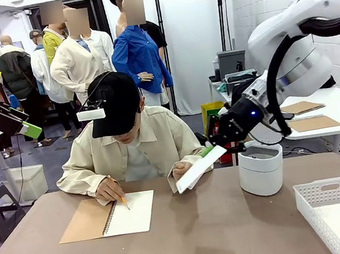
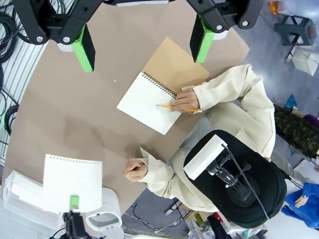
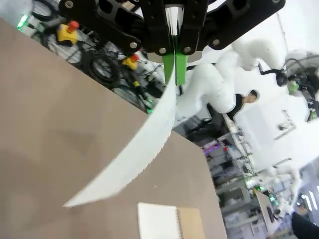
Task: Sort the paper based on its condition.
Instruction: If a person hands you a paper, place it in the Organizing basket , and if it's crumpled, put it in the Trash can.
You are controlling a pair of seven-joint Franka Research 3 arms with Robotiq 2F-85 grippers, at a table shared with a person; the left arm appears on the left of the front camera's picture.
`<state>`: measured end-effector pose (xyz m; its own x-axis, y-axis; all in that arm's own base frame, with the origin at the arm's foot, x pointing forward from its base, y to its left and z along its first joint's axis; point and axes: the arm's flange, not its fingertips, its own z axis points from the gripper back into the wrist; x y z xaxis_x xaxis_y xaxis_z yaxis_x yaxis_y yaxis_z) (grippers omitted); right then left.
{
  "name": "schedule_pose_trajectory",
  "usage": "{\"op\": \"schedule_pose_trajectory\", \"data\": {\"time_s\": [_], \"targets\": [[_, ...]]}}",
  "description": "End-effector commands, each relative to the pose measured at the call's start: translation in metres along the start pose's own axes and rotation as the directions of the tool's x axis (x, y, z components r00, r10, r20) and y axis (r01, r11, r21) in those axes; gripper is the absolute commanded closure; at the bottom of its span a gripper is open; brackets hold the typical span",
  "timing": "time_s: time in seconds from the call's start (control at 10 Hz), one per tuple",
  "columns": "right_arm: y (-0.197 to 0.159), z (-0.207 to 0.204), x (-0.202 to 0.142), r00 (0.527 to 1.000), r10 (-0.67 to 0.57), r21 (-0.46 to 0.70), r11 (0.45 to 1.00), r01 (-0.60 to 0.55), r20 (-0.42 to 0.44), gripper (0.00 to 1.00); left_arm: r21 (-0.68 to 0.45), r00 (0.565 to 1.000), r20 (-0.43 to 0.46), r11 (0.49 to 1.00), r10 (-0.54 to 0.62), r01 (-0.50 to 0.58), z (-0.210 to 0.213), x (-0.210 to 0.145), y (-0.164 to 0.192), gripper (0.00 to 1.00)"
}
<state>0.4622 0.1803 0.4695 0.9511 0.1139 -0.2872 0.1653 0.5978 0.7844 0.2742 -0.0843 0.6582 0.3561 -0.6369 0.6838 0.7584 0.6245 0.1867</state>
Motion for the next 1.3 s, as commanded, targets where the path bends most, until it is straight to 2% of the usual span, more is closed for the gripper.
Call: {"op": "schedule_pose_trajectory", "data": {"time_s": [0.0,0.2,0.3,0.5,0.6,0.8,1.2], "targets": [[-0.024,0.019,-0.033,0.985,0.144,-0.142,0.981,-0.130,0.095,1.00,0.001,1.000,0.000,1.000,0.001,-0.001,0.000,0.000,0.000,0.00],[-0.053,0.049,-0.065,0.919,0.351,-0.327,0.903,-0.280,0.181,1.00,0.001,1.000,0.000,1.000,0.001,-0.001,0.000,0.000,0.000,0.00],[-0.070,0.065,-0.075,0.888,0.392,-0.431,0.863,-0.263,0.242,1.00,0.001,1.000,0.000,1.000,0.001,-0.001,0.000,0.000,0.000,0.00],[-0.097,0.086,-0.085,0.861,0.443,-0.488,0.826,-0.282,0.251,1.00,0.001,1.000,0.000,1.000,0.001,-0.001,0.000,0.000,0.000,0.00],[-0.112,0.093,-0.097,0.861,0.446,-0.513,0.813,-0.275,0.246,1.00,0.001,1.000,0.000,1.000,0.001,-0.001,0.000,0.000,0.000,0.00],[-0.138,0.103,-0.108,0.867,0.403,-0.507,0.835,-0.216,0.294,1.00,0.001,1.000,0.000,1.000,0.001,-0.001,0.000,0.000,0.000,0.00],[-0.179,0.139,-0.106,0.911,0.361,-0.521,0.826,-0.214,0.198,1.00,0.001,1.000,0.000,1.000,0.001,-0.001,0.000,0.000,0.000,0.00]]}}
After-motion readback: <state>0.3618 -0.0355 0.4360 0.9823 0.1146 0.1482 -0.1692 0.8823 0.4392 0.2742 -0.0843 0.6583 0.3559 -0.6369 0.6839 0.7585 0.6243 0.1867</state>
